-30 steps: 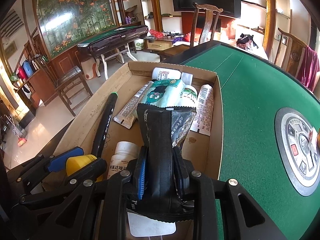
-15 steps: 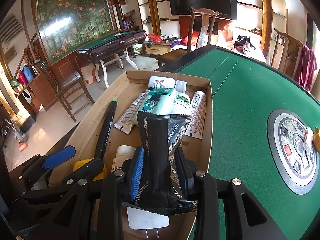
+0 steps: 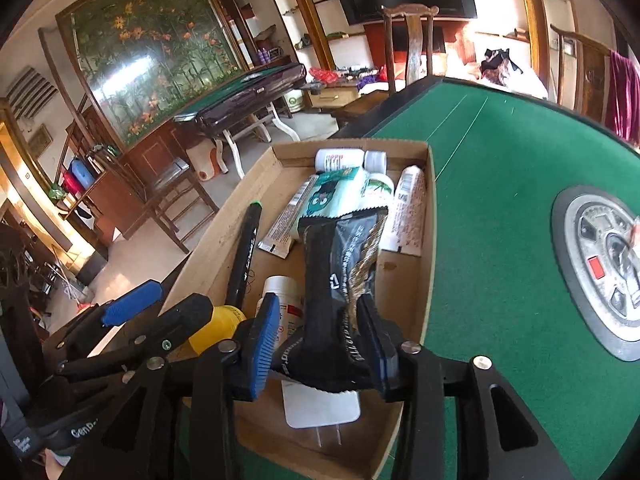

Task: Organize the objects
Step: 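Lower the sponge and snack bag into the box and open both tools, then withdraw both open tools from the box back over the table, then grasp the clear packaged red number candle with the left tool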

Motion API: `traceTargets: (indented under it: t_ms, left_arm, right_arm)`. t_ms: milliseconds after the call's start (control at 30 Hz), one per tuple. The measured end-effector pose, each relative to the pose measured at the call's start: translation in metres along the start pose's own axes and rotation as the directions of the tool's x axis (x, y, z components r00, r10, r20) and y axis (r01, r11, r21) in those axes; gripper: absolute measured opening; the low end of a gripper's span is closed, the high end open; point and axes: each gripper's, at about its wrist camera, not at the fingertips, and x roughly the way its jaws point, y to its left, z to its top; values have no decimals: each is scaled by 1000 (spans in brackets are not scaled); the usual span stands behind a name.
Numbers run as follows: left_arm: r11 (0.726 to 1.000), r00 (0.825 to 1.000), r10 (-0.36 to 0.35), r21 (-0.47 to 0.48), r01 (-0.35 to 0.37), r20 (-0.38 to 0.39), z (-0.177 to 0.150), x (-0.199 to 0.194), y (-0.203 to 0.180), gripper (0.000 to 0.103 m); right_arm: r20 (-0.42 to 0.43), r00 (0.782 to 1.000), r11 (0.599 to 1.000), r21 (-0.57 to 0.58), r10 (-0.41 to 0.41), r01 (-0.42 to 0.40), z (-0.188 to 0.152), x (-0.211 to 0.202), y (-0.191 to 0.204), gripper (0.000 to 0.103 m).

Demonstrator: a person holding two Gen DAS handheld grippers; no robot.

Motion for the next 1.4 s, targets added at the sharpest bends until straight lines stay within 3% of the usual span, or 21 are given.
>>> traceTargets:
  t_ms: [200, 367, 467, 733, 833, 967, 1067, 1133, 1167, 1200, 1267, 1300, 1400]
  left_arm:
    - [999, 1000, -4, 38, 4, 18, 1, -10, -19, 77]
    - [996, 999, -23, 92, 19, 40, 5, -21, -43, 78]
    - [989, 998, -39, 147, 31, 49, 7, -25, -66, 79]
    - [937, 993, -117, 330, 113, -6, 3, -11, -165, 81]
    - [898, 985, -157, 404, 172, -69, 7, 8, -216, 81]
    - [834, 966, -204, 488, 256, -159, 15, 45, -288, 81]
    - [800, 948, -196, 519, 302, -250, 22, 94, -338, 81]
    - [781, 919, -202, 511, 360, -338, 24, 132, -366, 81]
    - [783, 920, -187, 514, 352, -344, 23, 143, -375, 81]
    - [791, 933, -157, 524, 316, -325, 24, 157, -384, 81]
    - [784, 938, -117, 550, 289, -326, 22, 178, -402, 82]
    - [789, 949, -78, 562, 246, -305, 22, 188, -408, 82]
    - [766, 957, -46, 605, 217, -285, 19, 203, -423, 82]
  right_arm:
    - [60, 998, 1000, 24, 6, -7, -2, -30, -14, 53]
    - [109, 993, 998, 48, -45, 40, -10, -61, -43, 58]
    - [137, 984, 991, 87, -111, 99, -18, -83, -77, 65]
    - [148, 946, 935, 257, -287, 243, -42, -136, -186, 65]
    - [159, 933, 905, 340, -324, 257, -50, -154, -227, 65]
    - [192, 888, 839, 456, -418, 296, -59, -182, -271, 65]
    - [212, 894, 801, 555, -395, 222, -67, -196, -296, 66]
    - [224, 898, 784, 593, -378, 182, -71, -201, -306, 67]
    - [227, 899, 779, 602, -375, 173, -72, -203, -309, 67]
    - [228, 898, 777, 606, -375, 170, -71, -204, -310, 67]
    - [233, 897, 771, 615, -377, 164, -71, -207, -313, 67]
    - [236, 898, 771, 617, -371, 156, -72, -208, -313, 67]
    - [240, 907, 773, 621, -347, 131, -72, -208, -314, 67]
